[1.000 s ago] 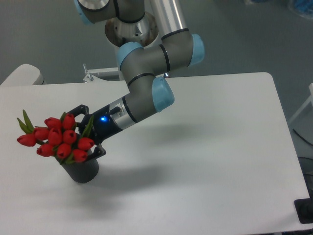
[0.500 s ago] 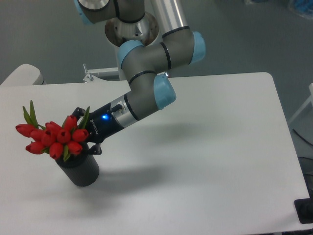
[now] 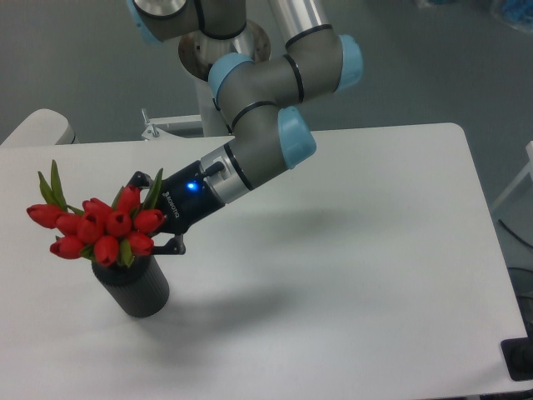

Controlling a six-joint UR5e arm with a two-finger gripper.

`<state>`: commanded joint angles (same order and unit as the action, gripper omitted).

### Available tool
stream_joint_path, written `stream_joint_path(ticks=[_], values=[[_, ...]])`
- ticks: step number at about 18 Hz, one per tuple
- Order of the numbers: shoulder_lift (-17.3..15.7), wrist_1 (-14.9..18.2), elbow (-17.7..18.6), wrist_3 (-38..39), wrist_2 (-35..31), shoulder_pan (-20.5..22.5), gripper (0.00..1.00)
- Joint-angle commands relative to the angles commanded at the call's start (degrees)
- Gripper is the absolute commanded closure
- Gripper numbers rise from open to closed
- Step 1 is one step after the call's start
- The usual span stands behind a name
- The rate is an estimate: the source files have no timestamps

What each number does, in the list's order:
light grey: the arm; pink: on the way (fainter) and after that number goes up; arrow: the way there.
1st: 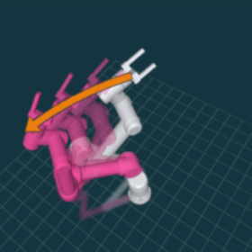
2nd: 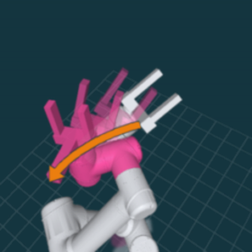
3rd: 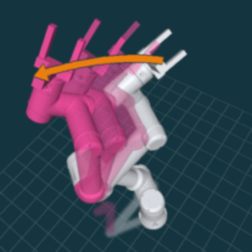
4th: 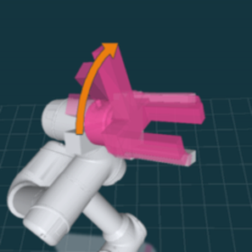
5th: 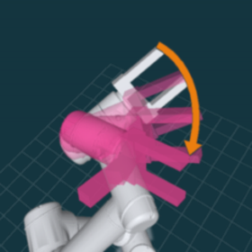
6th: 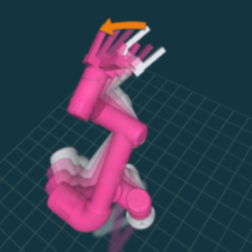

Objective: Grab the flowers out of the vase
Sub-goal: 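Lift the tulip bunch up and out of the grey vase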

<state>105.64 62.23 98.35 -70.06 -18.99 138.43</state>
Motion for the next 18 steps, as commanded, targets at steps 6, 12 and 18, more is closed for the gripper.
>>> stream_joint_path(ticks=[6, 12, 18], values=[[0.0, 0.0, -1.9, 7.0, 2.7, 0.3, 0.96], [-0.7, 0.0, -3.4, 12.0, 4.7, 1.8, 0.96], [-0.7, 0.0, -8.2, 18.9, 6.3, 3.5, 0.96]])
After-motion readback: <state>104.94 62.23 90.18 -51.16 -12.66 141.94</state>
